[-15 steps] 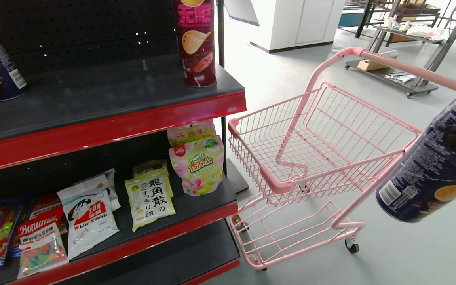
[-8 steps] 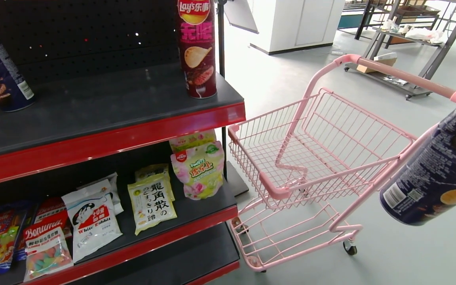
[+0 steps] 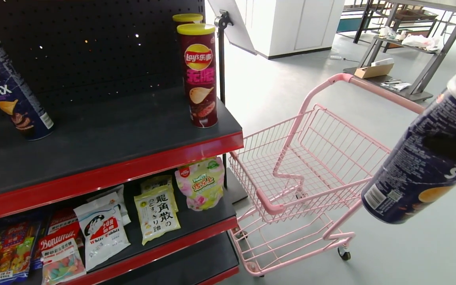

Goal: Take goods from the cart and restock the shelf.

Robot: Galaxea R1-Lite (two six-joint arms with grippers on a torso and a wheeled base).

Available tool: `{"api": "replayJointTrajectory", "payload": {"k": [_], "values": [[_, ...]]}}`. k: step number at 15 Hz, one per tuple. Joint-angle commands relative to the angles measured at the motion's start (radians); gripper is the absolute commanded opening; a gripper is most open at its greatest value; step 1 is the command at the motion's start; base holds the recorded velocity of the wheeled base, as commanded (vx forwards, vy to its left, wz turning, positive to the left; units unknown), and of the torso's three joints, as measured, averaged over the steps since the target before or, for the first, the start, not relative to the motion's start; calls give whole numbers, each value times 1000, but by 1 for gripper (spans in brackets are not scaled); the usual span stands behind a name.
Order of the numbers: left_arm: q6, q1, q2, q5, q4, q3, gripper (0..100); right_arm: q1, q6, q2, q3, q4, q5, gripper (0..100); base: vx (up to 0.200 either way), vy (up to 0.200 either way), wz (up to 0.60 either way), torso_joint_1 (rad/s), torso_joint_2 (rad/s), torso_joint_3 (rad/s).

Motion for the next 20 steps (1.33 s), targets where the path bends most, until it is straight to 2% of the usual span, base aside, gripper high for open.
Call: {"api": "replayJointTrajectory", "payload": {"k": [1, 4, 8, 11, 16, 17, 20], "values": [[0, 0, 1, 1, 0, 0, 100, 0, -2, 96, -45, 0, 18, 0, 0, 0, 0, 203, -583, -373], [0, 0, 1, 0, 0, 0, 100, 5, -2, 154, -86, 0, 24, 0, 0, 0, 0, 219, -603, -385], [0, 0, 1, 0, 0, 0, 100, 20, -2, 157, -66, 0, 20, 0, 0, 0, 0, 170, -432, -261], [0, 0, 1, 0, 0, 0, 100, 20, -2, 149, -37, -2, 18, 0, 0, 0, 0, 11, -22, -17], [0, 0, 1, 0, 2, 0, 100, 20, -2, 149, -30, -37, 17, 0, -200, 0, 0, 10, 0, -1], [-2, 0, 1, 0, 2, 0, 100, 20, -2, 148, -28, -37, 17, 0, 0, 0, 0, 0, 0, 0], [-2, 0, 1, -2, 2, 0, 100, 21, -3, 146, -11, -39, 17, 0, 0, 0, 600, -6, -4, 2]]}}
